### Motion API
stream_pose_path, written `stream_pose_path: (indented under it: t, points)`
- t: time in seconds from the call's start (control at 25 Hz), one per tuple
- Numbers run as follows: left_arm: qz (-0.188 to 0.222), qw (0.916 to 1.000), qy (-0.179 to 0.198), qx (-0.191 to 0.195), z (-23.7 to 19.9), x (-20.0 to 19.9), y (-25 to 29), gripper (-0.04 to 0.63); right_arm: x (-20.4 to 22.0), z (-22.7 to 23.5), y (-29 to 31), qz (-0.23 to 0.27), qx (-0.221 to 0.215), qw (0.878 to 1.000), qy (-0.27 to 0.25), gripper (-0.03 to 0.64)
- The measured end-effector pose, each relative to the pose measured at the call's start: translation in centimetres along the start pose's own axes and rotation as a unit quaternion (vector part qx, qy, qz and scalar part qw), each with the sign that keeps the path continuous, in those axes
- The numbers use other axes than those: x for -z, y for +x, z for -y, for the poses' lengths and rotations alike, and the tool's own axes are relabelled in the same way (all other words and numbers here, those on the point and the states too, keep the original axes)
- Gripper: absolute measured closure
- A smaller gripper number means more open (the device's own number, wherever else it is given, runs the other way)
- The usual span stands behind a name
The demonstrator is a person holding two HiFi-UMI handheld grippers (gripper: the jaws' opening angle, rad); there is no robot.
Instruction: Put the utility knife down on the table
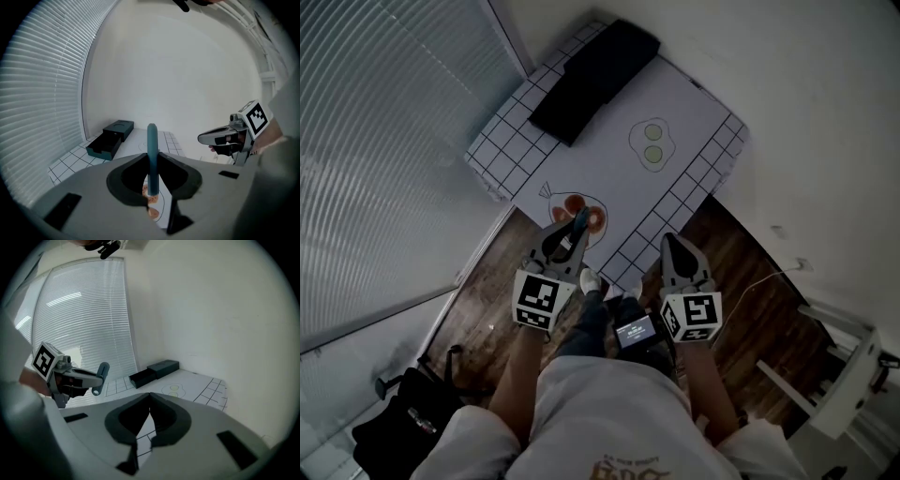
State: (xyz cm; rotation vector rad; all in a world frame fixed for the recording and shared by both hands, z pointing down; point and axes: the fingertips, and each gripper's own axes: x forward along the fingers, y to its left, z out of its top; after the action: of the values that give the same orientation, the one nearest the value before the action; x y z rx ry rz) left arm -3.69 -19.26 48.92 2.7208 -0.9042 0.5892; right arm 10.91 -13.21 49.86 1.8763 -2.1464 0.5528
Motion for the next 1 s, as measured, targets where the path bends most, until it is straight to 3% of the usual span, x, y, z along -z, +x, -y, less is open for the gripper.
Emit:
stream_pose_path:
  t: [1.0]
  points:
    - [-0.095,0.9937,0.001,0.058,2.3,8.5,6.2,0.520,6.7,2.4,2.3,-0.050,0.015,0.998,0.022,0.609]
